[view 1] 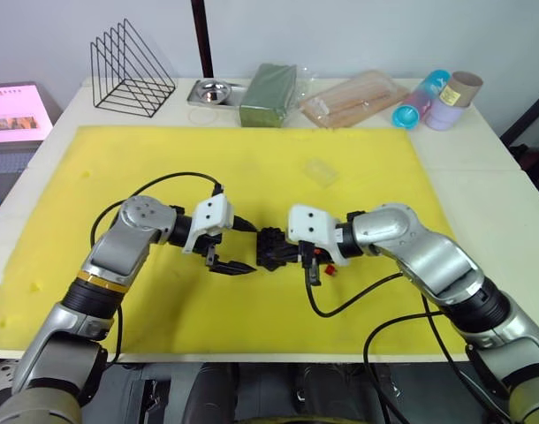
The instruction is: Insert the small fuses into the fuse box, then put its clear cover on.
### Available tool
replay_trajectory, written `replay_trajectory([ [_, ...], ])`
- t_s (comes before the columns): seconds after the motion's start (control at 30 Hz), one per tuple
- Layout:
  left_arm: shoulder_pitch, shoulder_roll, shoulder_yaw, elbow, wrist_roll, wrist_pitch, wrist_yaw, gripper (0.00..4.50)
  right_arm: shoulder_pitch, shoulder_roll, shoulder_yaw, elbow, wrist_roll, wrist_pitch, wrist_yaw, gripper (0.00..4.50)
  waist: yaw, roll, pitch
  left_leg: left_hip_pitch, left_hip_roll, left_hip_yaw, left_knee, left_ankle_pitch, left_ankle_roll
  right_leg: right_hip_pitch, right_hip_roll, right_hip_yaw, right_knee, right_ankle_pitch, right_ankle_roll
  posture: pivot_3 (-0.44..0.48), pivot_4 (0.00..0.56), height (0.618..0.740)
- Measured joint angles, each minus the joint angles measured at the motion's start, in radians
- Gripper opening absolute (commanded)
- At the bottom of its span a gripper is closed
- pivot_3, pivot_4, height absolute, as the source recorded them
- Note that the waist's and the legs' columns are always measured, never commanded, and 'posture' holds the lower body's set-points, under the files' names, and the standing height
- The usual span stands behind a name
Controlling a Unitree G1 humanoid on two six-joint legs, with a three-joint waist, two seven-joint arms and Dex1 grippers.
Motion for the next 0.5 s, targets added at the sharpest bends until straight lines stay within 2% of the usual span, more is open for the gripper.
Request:
replay_trajectory([
  [0.07,0.000,0.000,0.000,0.000,0.000,0.000,0.001,4.50,-0.002,0.001,-0.003,-0.001,0.007,0.007,0.005,1.01,0.000,0.000,0.000,0.000,0.000,0.000,0.000,0.000,0.000,0.000,0.000,0.000,0.000,0.000,0.000,0.000,0.150,0.740],
  [0.13,0.000,0.000,0.000,0.000,0.000,0.000,0.001,4.50,-0.002,0.003,-0.003,-0.004,0.013,0.014,0.009,1.78,0.000,0.000,0.000,0.000,0.000,0.000,0.000,0.000,0.000,0.000,0.000,0.000,0.000,0.000,0.000,0.000,0.150,0.740],
  [0.17,0.000,0.000,0.000,0.000,0.000,0.000,0.001,4.50,-0.003,0.005,-0.004,-0.006,0.015,0.019,0.009,2.03,0.000,0.000,0.000,0.000,0.000,0.000,0.000,0.000,0.000,0.000,0.000,0.000,0.000,0.000,0.000,0.000,0.150,0.740],
  [0.5,0.000,0.000,0.000,0.003,0.001,0.000,0.003,4.50,-0.038,0.017,-0.094,-0.039,0.098,0.121,0.004,2.03,-0.001,0.000,0.000,0.000,0.000,0.000,0.000,0.000,0.000,0.000,0.000,0.000,0.000,0.000,0.000,0.000,0.150,0.740],
])
